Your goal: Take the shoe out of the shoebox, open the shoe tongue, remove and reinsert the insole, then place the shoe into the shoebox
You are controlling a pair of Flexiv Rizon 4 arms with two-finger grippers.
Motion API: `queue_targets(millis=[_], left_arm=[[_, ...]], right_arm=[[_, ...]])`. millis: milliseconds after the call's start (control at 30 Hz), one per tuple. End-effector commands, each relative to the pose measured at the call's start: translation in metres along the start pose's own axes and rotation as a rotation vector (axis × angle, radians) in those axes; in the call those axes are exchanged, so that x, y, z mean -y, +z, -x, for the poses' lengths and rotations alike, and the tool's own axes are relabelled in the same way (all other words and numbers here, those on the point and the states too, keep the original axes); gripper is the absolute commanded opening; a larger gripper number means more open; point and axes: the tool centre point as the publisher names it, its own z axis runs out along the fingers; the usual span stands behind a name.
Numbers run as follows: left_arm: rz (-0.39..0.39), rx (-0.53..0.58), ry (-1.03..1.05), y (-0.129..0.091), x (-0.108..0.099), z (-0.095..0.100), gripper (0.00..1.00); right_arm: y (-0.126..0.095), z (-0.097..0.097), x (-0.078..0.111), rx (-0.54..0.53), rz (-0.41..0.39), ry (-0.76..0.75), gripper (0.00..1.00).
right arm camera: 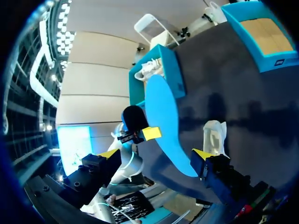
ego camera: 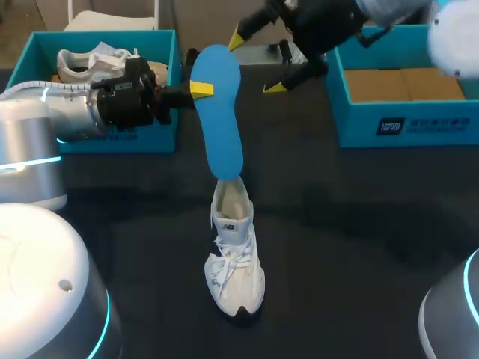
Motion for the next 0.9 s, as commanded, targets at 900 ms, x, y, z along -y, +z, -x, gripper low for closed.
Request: queue_targets(millis=[900], left_arm=[[0.067,0.071,0.318,-0.044,0.031,-0.036,0.00]], right_arm=[[0.032,0.022,-0.004,-0.617,0.069,0.053,1.00]])
